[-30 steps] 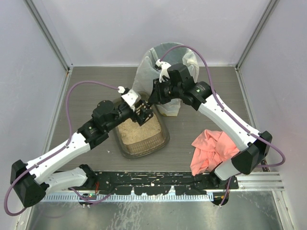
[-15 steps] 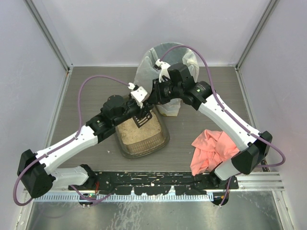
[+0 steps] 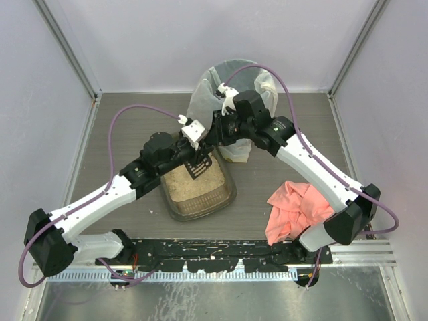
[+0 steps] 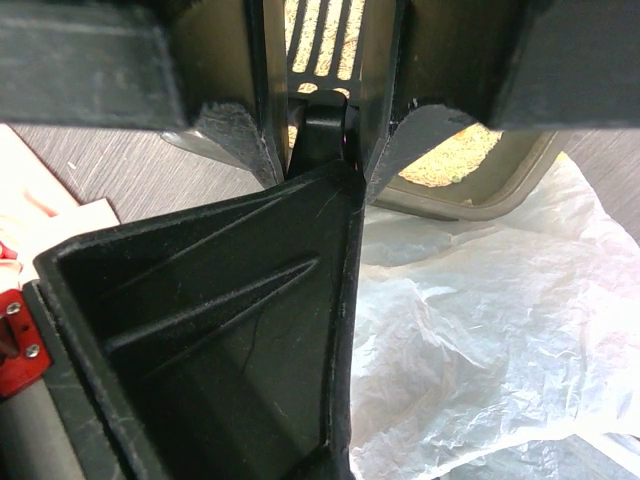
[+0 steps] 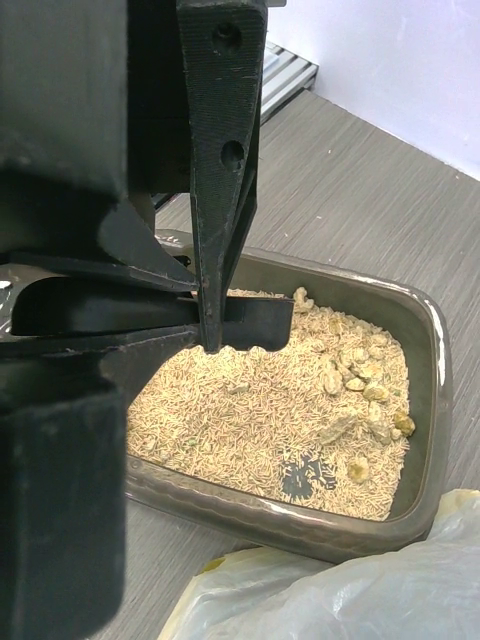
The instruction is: Clean the litter box
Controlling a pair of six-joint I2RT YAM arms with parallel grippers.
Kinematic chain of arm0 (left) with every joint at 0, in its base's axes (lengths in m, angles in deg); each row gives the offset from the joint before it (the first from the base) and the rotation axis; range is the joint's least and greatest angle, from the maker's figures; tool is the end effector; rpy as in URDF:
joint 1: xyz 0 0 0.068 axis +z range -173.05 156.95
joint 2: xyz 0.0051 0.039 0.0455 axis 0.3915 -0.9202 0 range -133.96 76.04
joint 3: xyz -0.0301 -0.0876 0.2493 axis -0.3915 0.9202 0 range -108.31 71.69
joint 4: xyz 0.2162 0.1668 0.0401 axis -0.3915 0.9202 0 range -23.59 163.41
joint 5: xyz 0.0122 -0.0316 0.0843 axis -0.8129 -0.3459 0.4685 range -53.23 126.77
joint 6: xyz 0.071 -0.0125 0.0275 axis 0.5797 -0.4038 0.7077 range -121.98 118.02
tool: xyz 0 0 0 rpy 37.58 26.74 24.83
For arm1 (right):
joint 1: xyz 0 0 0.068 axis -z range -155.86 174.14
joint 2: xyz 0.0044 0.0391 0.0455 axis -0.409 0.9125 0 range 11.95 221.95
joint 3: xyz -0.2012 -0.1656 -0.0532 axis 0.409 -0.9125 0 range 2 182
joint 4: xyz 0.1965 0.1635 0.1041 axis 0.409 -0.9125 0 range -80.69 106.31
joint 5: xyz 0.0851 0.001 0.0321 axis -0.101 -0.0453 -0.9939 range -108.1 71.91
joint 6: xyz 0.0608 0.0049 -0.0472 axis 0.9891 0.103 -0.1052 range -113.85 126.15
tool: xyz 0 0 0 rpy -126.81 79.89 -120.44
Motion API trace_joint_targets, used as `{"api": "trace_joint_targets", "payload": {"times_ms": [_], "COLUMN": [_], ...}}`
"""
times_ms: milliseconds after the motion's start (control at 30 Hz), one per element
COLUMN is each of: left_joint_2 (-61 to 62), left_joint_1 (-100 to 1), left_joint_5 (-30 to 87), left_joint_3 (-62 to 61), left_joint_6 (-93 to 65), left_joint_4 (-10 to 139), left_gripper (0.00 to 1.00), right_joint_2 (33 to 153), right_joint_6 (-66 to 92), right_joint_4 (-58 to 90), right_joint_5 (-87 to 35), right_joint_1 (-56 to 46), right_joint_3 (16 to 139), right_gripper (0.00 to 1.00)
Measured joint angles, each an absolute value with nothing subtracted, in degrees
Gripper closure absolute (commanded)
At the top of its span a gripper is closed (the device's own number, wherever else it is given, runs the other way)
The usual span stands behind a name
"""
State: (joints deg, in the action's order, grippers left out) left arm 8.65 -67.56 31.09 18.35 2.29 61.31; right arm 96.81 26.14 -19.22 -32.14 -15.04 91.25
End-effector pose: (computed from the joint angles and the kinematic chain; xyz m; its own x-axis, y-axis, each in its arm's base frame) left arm 0.2280 -0.2331 0.3240 -0.0534 0.1566 -0.9862 0.7734 0.6313 0.0583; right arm 0.2767 0.2461 0.3779 -0.6413 -0.0947 -0.7614 -0.5902 0.6950 0.4106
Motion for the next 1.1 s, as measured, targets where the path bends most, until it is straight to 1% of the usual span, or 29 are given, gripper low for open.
{"api": "trace_joint_targets", "payload": {"times_ms": [67,267,567,867,1100], "left_joint_2": [8.67,8.67,8.67,7.9,7.25], "left_joint_1": [-67.56,-67.58,-67.63,-67.63,-67.63], "left_joint_5": [31.16,30.96,30.94,32.45,33.56], "left_joint_3": [18.35,18.35,18.35,18.35,18.09], "left_joint_6": [1.31,-0.77,-2.47,-4.38,-5.45], "left_joint_4": [61.13,61.02,61.05,61.13,61.16], "left_gripper": [1.0,1.0,1.0,1.0,1.0], "right_joint_2": [95.96,93.31,88.48,88.06,88.06], "right_joint_6": [26.62,27.93,30.57,33.17,33.79], "right_joint_4": [-17.76,-13.1,-4.64,1.39,2.26], "right_joint_5": [-31.05,-27.42,-24.79,-24.58,-24.9], "right_joint_1": [-15.17,-15.17,-15.1,-15.1,-15.1], "right_joint_3": [90.05,86.77,79.73,75.23,74.29], "right_gripper": [0.67,0.64,0.65,0.68,0.69]}}
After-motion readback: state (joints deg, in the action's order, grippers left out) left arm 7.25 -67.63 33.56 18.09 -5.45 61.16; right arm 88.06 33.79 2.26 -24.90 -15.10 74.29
